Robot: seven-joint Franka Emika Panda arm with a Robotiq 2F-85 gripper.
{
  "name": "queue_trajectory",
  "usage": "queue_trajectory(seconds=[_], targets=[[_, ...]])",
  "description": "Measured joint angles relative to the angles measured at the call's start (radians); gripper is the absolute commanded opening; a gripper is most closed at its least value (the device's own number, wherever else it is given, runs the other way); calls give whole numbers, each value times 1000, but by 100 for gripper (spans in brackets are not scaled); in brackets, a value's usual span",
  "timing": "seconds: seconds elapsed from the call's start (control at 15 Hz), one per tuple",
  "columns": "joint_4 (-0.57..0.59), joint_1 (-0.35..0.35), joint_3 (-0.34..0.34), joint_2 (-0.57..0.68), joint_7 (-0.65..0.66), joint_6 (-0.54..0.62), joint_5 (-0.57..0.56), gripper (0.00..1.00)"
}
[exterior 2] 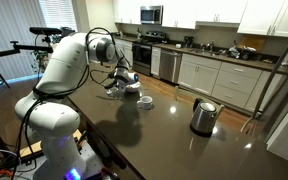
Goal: Pour the cereal in the glass into the bowl then pour the cereal in the mug into the bowl.
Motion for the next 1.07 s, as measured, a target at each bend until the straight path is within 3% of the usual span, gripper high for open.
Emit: queue_trajectory(seconds=[0.27,1.07], targets=[[-18,0,-3,-58,34,18,-50,100],[-145,-4,-74,-264,147,205,-344,100]])
